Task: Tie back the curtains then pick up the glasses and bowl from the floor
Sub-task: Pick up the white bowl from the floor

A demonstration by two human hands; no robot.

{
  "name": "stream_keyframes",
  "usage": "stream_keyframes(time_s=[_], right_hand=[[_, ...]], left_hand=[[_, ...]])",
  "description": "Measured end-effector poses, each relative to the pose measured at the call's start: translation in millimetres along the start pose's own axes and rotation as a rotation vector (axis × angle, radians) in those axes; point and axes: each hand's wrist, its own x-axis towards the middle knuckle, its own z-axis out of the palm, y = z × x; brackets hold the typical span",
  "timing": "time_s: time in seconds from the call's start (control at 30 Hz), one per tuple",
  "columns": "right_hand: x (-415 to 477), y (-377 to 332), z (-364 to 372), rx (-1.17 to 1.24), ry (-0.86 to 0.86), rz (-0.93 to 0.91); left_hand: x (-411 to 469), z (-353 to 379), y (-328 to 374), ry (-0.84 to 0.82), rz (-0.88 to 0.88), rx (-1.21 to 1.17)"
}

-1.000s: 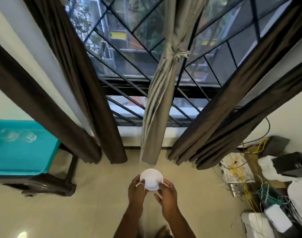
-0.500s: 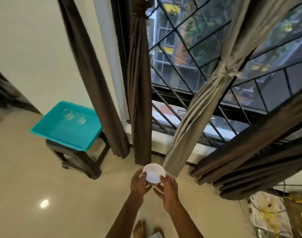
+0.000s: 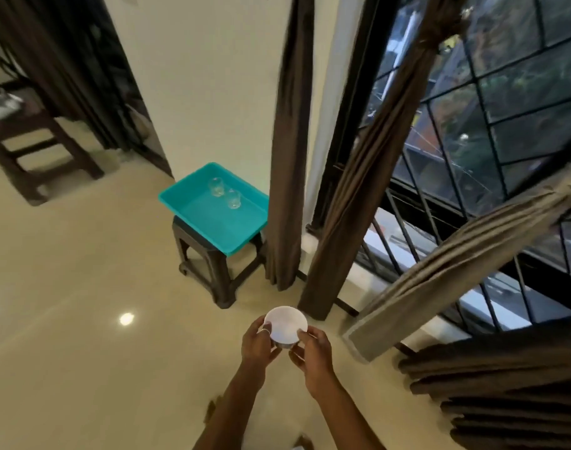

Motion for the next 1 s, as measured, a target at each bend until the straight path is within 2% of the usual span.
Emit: stream_keyframes(time_s=[0.17, 0.4, 0.57, 0.8, 1.0], right_hand=[[7, 5, 60, -0.035, -0.021, -0.019], [11, -5, 184, 0.004, -0.038, -0.024], [11, 2, 251, -0.027, -0.032, -0.034], [27, -1, 291, -0.07, 0.03, -0.02], [71, -23, 307, -0.032, 0.046, 0.0]], left_hand=[[31, -47, 20, 0.011, 0.002, -0.048], [107, -114, 98, 0.01, -0.015, -0.074], [149, -161, 125, 0.033, 0.009, -0.042], [189, -175, 140, 0.059, -0.081, -0.05], [231, -157, 168, -0.008, -0.051, 0.118]])
